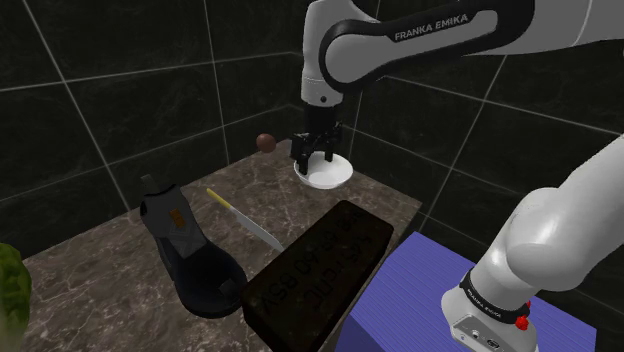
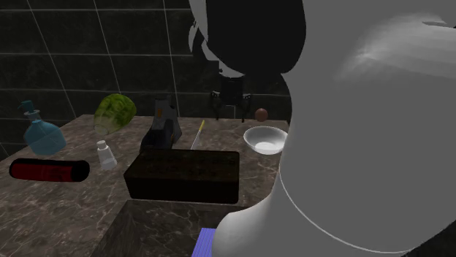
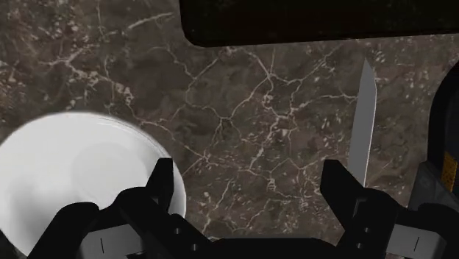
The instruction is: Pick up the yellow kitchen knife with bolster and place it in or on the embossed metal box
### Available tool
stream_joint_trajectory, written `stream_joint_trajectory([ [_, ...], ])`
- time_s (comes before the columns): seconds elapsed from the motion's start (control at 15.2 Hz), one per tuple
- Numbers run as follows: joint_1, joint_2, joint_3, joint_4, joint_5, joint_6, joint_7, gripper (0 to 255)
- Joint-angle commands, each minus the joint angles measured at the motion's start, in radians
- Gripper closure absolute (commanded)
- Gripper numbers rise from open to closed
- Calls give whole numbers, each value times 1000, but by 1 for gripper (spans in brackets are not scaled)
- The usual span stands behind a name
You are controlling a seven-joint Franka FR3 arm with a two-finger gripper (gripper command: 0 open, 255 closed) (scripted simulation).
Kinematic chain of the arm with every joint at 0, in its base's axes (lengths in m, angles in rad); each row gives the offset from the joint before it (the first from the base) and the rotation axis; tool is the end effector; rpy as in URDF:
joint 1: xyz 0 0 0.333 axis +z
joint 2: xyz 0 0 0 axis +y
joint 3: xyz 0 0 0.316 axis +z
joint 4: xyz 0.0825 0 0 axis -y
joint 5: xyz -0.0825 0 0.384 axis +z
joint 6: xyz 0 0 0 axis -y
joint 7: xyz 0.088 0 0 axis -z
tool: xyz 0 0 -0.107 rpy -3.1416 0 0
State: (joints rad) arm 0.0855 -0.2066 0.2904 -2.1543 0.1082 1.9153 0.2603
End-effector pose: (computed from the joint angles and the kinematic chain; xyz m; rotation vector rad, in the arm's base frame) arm 0.4502 0.1922 0.4804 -3.1107 -0.1089 0.0791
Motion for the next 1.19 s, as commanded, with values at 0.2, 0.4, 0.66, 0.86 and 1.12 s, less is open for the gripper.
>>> stream_joint_trajectory([
  [0.2, 28, 180, 55, 110, -44, 53, 79, 0],
  [0.4, 52, 293, 78, 190, -83, 73, 128, 0],
  [0.66, 97, 448, 94, 314, -141, 83, 189, 0],
  [0.86, 139, 567, 97, 422, -184, 77, 228, 0],
  [1.12, 168, 644, 93, 475, -210, 92, 249, 0],
])
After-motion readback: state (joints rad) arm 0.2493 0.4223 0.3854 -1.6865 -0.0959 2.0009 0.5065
